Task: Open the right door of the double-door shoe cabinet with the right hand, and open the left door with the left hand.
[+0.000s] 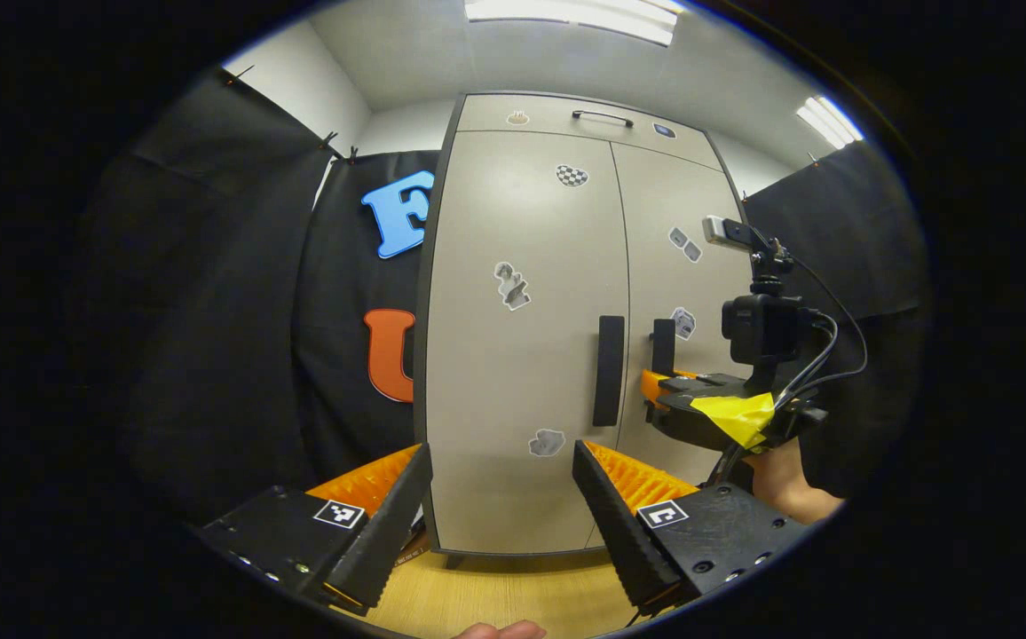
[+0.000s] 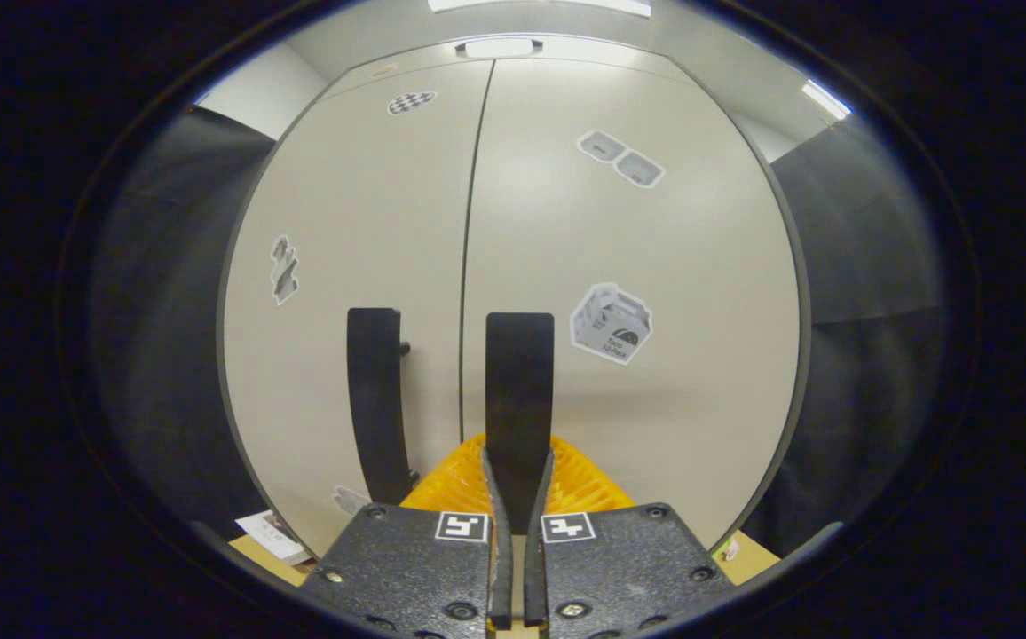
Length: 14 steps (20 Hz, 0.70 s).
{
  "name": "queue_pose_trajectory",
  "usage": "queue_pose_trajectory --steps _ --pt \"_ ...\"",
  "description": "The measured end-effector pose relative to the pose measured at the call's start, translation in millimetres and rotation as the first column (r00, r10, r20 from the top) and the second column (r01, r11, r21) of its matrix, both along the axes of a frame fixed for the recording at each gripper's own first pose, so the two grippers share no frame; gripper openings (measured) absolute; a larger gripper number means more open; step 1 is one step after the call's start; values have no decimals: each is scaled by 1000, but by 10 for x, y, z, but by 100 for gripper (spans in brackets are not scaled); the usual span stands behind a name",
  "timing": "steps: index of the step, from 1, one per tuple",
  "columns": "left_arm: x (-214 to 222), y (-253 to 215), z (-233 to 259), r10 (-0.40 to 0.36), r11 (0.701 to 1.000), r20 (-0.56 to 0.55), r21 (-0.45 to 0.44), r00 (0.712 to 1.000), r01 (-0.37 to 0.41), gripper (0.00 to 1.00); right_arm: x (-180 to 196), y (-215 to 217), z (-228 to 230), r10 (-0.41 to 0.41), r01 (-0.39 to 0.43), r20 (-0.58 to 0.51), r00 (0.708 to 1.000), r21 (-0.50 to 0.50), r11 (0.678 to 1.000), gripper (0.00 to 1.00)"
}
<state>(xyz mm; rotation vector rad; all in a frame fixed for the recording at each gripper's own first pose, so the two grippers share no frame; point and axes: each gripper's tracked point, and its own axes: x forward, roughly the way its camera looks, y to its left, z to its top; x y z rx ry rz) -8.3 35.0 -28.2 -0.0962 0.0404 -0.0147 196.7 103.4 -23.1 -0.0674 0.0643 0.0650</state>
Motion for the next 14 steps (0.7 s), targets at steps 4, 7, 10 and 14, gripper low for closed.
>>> queue_pose_trajectory --steps 4,7,10,14 --pt "-9 -9 -4 -2 1000 1 2 1000 2 96 -1 2 2 5 -5 -4 1000 5 1000 9" --pt "-14 -15 -4 -1 1000 -3 6 1000 1 96 -24 -2 -5 14 -14 -10 1000 15 1000 9" --pt "-3 -36 -5 -5 1000 -1 5 1000 5 96 -65 -3 0 33 -32 -16 999 23 999 8" --pt "17 -118 -16 -20 1000 1 5 1000 20 96 -215 -23 6 73 -72 -25 997 42 997 8"
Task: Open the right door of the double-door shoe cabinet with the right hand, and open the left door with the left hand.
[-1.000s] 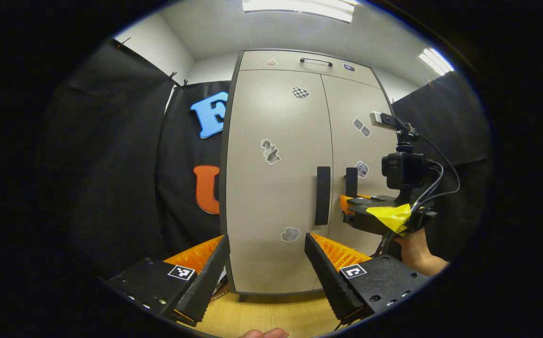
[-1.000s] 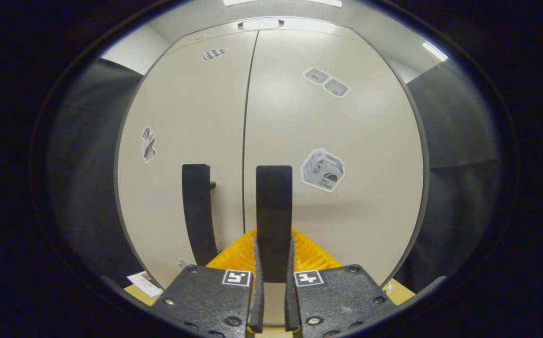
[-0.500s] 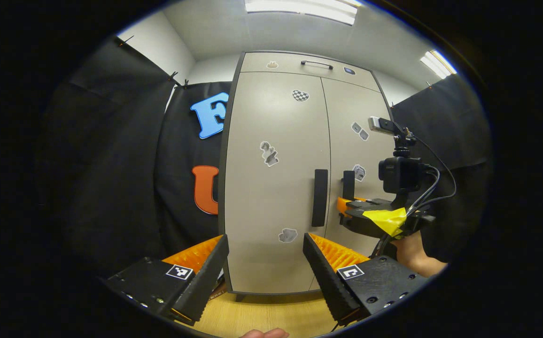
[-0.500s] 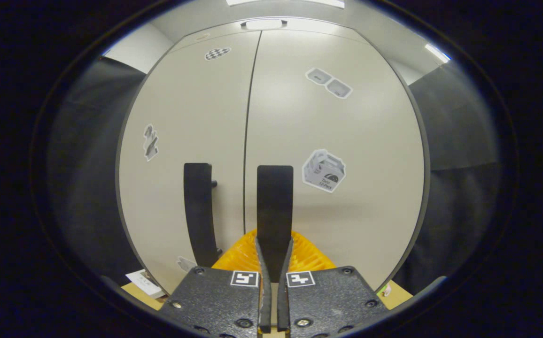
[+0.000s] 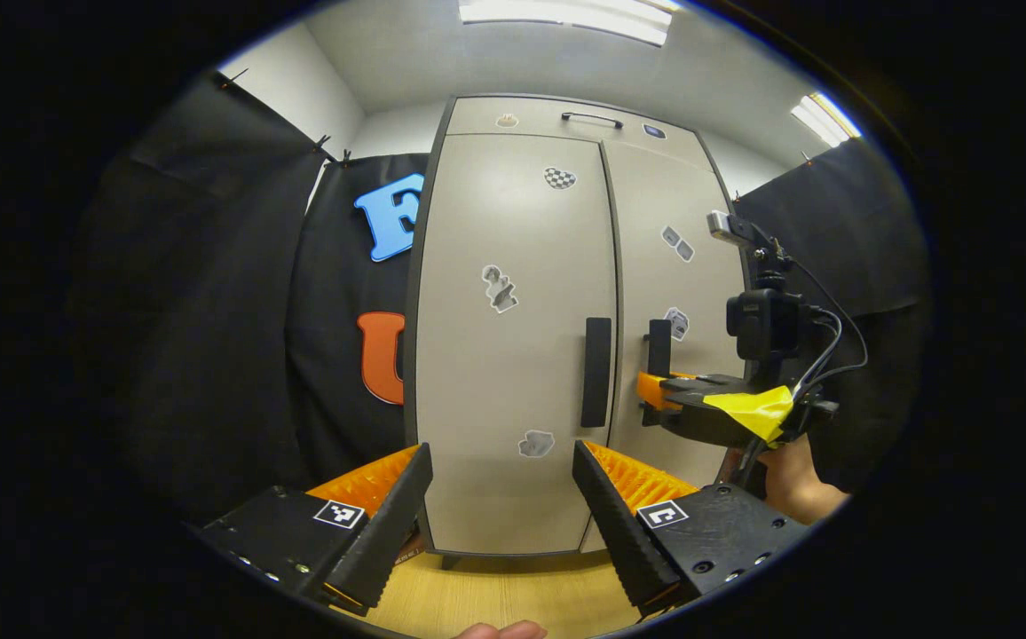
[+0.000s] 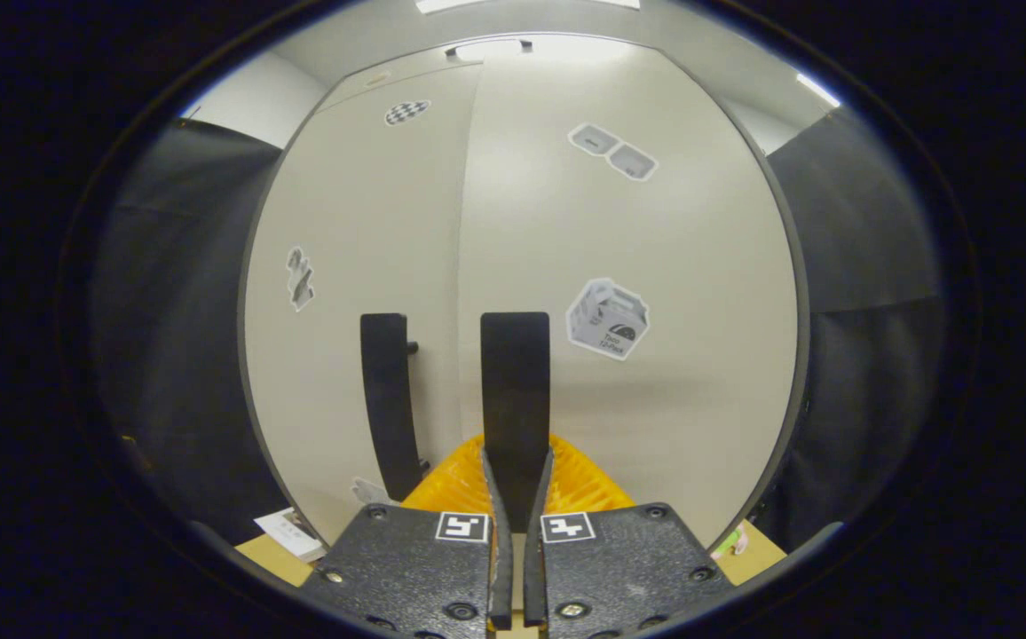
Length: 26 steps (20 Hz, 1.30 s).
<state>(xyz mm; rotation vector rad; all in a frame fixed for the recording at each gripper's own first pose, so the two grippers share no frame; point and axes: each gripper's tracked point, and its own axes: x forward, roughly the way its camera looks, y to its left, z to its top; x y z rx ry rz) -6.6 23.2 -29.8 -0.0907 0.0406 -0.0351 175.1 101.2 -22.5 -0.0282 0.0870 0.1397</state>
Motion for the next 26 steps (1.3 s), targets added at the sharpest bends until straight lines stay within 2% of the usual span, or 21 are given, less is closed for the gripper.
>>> queue_pose_trajectory --steps 12,18,26 --pt "25 -453 80 -55 998 -3 11 998 55 96 -647 -250 48 152 -150 -36 988 44 988 8" --pt "59 -576 100 -61 998 6 19 998 61 95 -976 -469 88 178 -177 -34 983 27 984 8" --pt "115 -753 112 -65 998 9 -1 998 65 96 -1394 -920 159 168 -168 -32 985 12 986 8"
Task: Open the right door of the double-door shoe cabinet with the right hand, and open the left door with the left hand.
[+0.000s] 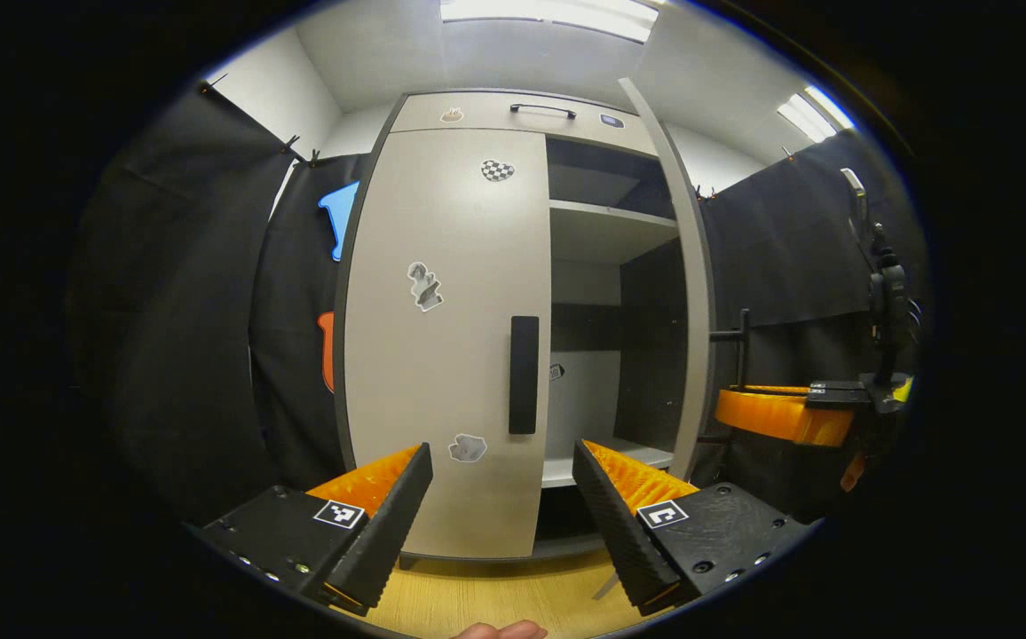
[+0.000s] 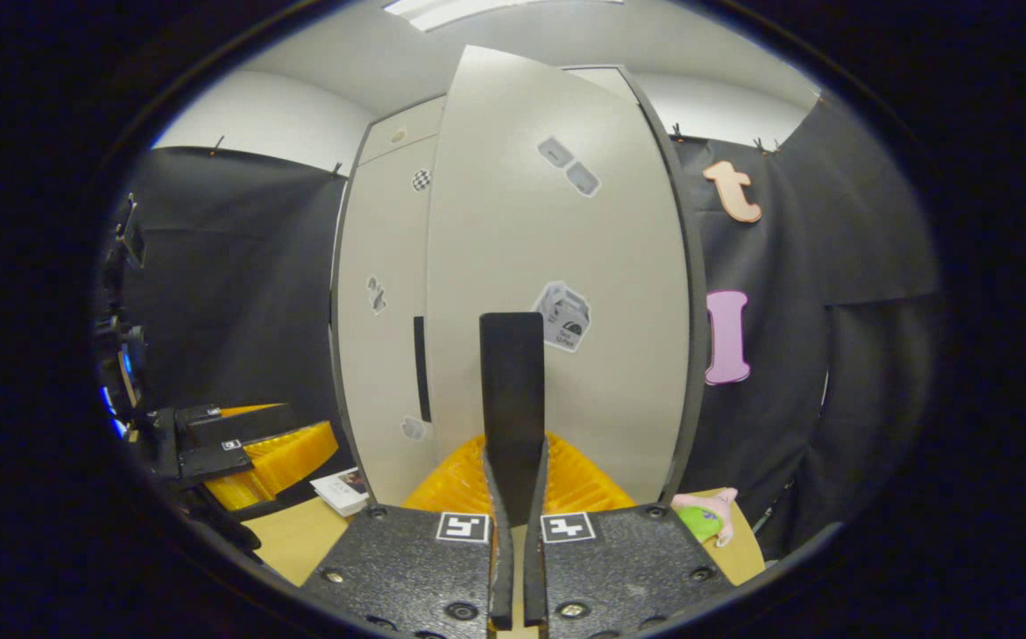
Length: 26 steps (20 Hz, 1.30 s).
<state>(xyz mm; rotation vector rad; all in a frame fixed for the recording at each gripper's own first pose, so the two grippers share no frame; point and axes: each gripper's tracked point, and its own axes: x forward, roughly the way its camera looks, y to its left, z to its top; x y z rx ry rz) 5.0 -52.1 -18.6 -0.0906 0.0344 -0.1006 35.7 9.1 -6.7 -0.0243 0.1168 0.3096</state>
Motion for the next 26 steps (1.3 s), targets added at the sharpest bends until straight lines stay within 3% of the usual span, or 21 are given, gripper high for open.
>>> queue_pose_trajectory --steps 13,18,20,23,26 --pt "113 -410 -67 -44 999 -15 -21 999 44 96 -322 -1017 104 -169 173 50 984 -85 981 4" --pt "136 -486 -76 -57 998 -13 -11 998 57 96 -262 -1611 142 -316 321 72 946 -62 945 4" --pt "132 -502 -90 -60 998 -17 -13 998 60 96 -262 -1528 102 -270 270 31 962 31 962 4" --pt "125 -467 -83 -51 999 -18 -11 999 51 96 -243 -1544 -50 -273 273 -2 962 32 962 4" --pt "120 -353 -74 -26 1000 -10 -14 1000 26 96 -509 -1568 11 -277 277 12 961 20 961 4"
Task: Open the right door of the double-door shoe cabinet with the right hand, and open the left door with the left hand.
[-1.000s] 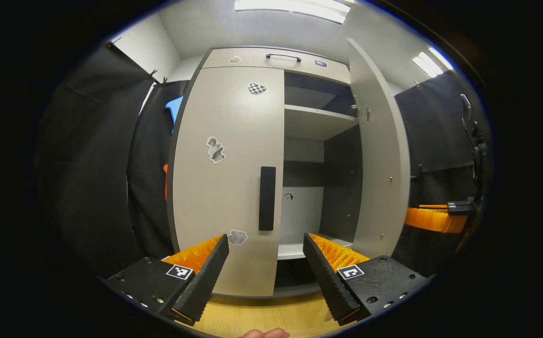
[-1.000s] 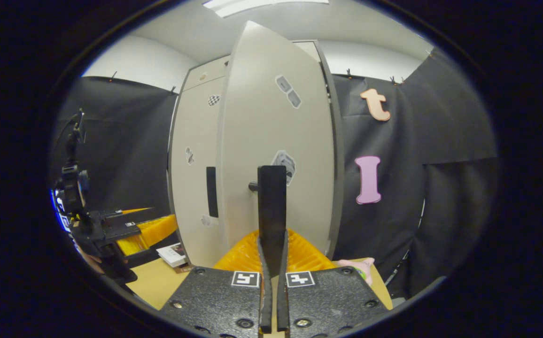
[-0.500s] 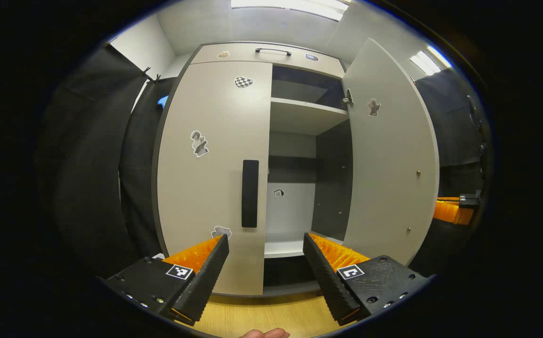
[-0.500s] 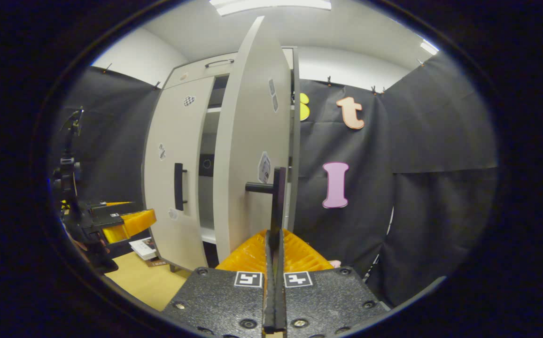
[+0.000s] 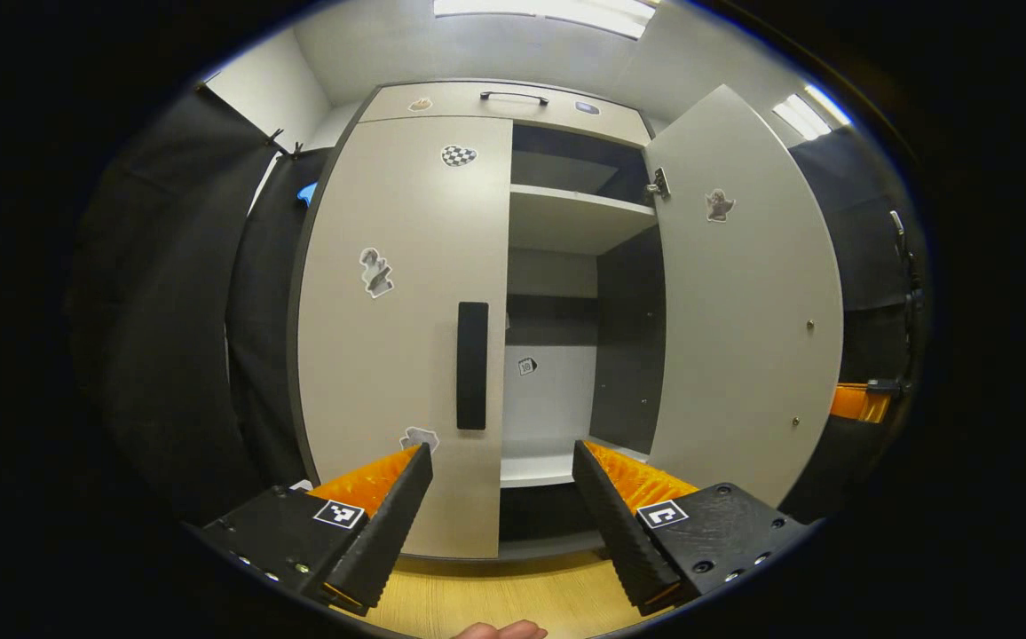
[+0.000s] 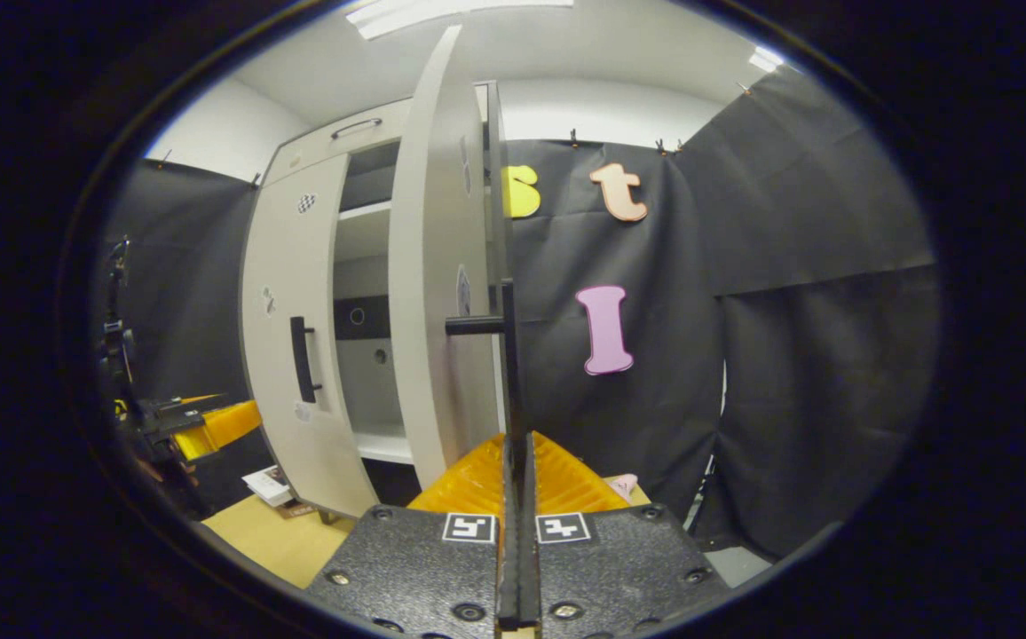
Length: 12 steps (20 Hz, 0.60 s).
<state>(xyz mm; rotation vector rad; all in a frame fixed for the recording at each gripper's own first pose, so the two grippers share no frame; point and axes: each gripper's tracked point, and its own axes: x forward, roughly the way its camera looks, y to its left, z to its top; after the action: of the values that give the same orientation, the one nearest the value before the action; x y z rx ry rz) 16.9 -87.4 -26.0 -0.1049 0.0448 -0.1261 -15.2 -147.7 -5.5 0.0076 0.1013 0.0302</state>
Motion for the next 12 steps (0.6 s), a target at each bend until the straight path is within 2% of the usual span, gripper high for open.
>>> queue_pose_trajectory --steps 3,6,9,12 --pt "20 120 -22 20 1000 -1 -15 1000 -20 96 -391 96 131 -6 7 19 1000 -31 1000 4" --pt "54 257 -97 46 999 -23 -17 999 -46 96 -541 477 289 61 -57 55 997 -74 996 4" --pt "51 379 -125 60 997 -31 -35 998 -62 96 -399 906 197 118 -113 51 992 -92 989 4" --pt "56 449 -98 58 997 -22 -42 998 -59 95 -91 1034 -21 59 -52 55 997 -120 991 4"
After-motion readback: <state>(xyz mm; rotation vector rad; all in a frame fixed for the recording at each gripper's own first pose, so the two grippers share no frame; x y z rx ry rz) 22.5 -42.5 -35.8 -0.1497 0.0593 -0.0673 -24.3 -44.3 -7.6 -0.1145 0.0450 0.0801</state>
